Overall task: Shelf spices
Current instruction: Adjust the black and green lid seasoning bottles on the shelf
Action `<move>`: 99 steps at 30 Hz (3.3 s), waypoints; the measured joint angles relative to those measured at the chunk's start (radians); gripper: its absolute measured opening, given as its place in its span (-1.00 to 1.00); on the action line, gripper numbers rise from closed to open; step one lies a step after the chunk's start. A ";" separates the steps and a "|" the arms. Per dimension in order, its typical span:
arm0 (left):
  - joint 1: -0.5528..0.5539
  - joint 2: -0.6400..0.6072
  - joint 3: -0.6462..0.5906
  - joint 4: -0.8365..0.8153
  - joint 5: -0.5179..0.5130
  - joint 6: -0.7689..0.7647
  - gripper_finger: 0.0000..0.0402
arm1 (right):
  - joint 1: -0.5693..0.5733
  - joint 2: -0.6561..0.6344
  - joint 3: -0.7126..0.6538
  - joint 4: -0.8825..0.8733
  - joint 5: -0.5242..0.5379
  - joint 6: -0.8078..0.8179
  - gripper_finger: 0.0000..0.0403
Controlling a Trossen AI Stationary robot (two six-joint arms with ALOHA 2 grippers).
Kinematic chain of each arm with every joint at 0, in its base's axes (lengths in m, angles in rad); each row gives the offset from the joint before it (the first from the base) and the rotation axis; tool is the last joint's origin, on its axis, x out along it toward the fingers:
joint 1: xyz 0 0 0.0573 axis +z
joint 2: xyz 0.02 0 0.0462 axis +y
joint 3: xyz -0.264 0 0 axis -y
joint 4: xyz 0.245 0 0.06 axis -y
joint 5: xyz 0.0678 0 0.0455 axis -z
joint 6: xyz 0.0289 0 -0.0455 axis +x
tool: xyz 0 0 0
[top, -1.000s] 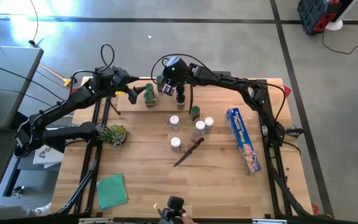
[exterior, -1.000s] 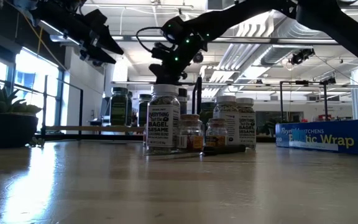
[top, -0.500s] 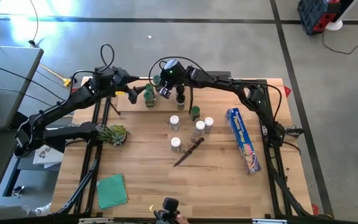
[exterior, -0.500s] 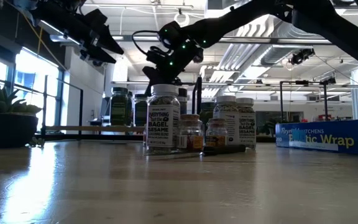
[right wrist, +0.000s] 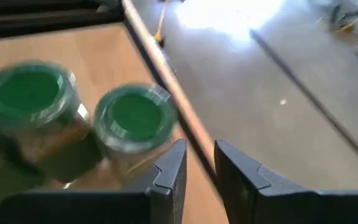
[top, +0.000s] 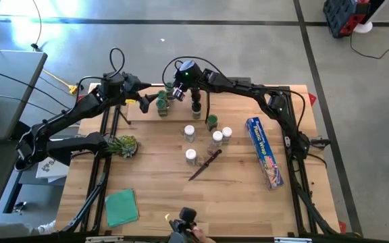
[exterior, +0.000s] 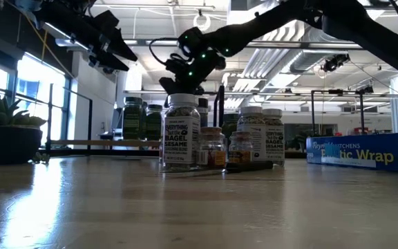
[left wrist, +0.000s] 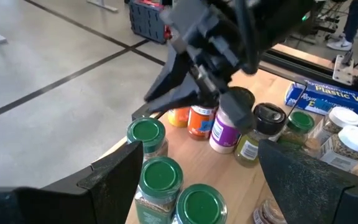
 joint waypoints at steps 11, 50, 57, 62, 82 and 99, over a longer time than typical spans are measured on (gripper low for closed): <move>0.000 0.000 0.000 -0.002 0.000 0.000 0.56 | 0.010 0.016 0.000 0.057 -0.078 0.011 -0.62; 0.036 0.103 0.010 -0.034 -0.140 -0.034 0.56 | 0.007 0.034 0.045 0.066 -0.111 -0.015 -0.62; 0.114 0.276 0.170 -0.033 -0.078 -0.017 0.45 | 0.033 0.033 0.249 -0.224 -0.107 -0.021 -0.62; 0.167 0.400 0.296 -0.110 0.019 -0.005 0.22 | 0.096 -0.047 0.248 -0.461 -0.044 -0.034 -0.65; 0.282 0.985 0.867 -0.525 0.122 0.123 -0.99 | 0.587 -0.159 0.246 -0.998 0.054 0.404 -0.99; 0.271 1.025 0.892 -0.688 0.127 0.155 -1.00 | 0.642 -0.159 0.246 -0.997 0.081 0.505 -1.00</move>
